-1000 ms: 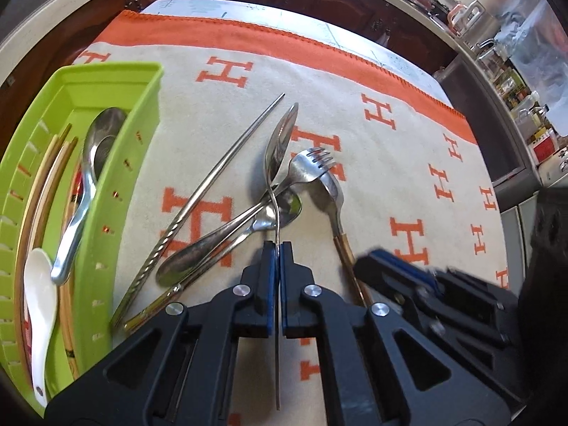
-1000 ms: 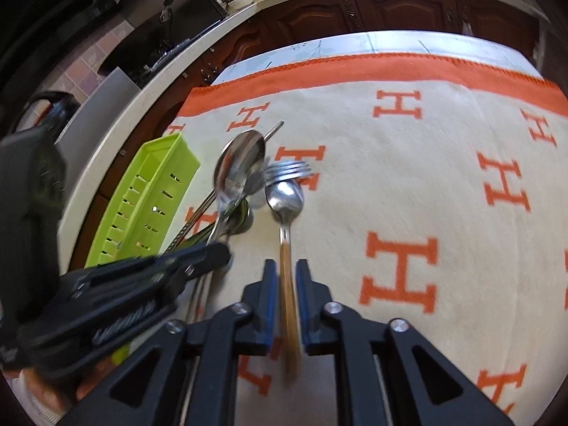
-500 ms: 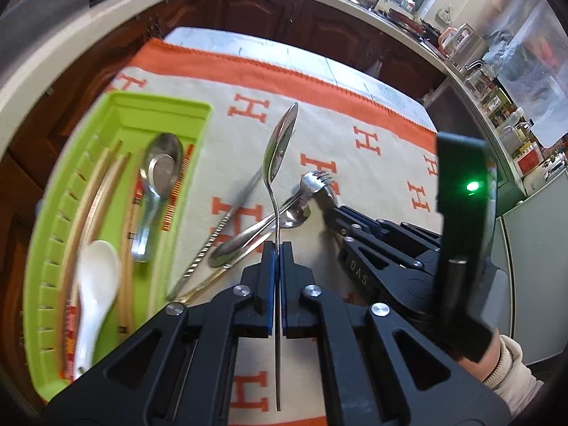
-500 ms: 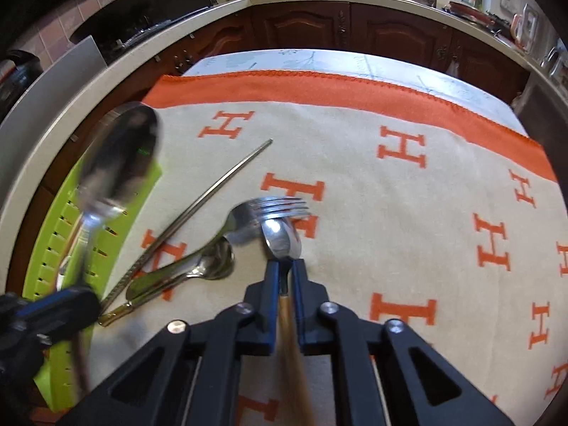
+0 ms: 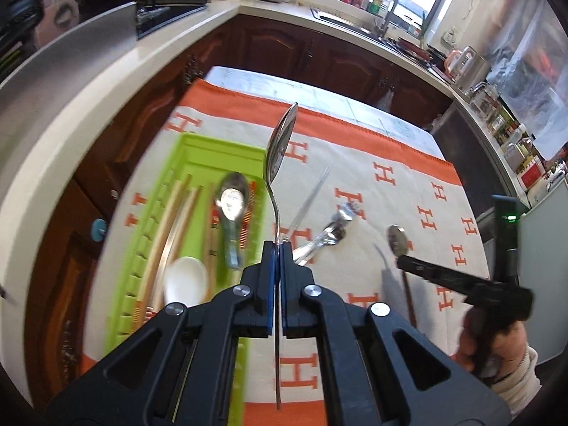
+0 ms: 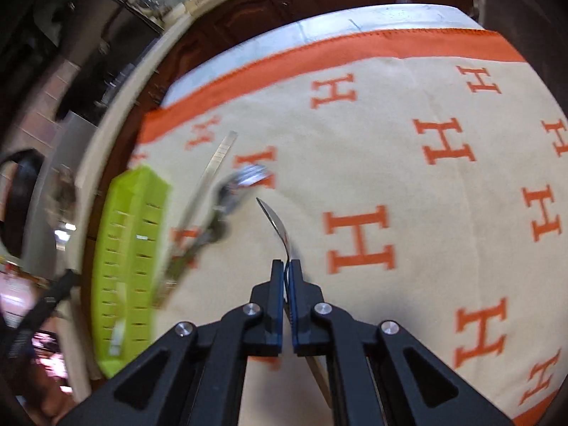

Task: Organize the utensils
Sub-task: 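Grasp and lift the metal spoon with the left tool while the right tool grasps the wooden-handled spoon, then lower both held spoons into the green tray and open both tools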

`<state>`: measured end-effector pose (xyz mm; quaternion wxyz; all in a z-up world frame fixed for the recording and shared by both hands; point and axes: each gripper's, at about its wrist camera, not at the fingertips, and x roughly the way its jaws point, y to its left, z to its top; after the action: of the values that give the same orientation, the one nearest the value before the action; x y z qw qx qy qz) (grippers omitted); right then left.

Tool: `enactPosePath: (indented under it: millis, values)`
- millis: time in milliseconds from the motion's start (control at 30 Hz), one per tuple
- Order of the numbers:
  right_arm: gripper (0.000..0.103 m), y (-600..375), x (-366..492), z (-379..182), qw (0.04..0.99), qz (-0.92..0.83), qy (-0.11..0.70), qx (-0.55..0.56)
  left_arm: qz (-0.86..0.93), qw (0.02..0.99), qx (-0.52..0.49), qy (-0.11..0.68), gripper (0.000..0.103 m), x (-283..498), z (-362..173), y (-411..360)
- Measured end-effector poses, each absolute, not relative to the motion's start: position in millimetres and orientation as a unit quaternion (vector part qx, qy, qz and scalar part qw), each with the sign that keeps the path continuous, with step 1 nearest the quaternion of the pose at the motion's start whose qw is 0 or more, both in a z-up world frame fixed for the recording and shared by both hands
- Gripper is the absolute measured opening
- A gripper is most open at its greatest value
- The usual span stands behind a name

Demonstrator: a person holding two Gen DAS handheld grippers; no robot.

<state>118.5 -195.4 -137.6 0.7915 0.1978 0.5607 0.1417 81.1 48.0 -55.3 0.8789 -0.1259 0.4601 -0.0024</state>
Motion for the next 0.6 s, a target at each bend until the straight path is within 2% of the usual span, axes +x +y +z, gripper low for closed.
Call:
enactPosePath:
  millis: [200,333,600]
  values:
    - [0.002,-153.5,120.0,-91.0,0.784,0.221,0.519,0.259,0.034,0.886,-0.093,0.452,0.000,73.9,-52.8,73.6]
    - [0.002,-115.5,132.9,-75.3,0.775,0.249,0.501,0.294,0.047,0.876,-0.087,0.471,0.000,73.1,-70.2,85.7]
    - [0.003,-48.3,161.7,-108.8,0.743,0.248,0.526,0.333,0.042,0.852,-0.107,0.511,0.000,71.9,-115.5,98.0]
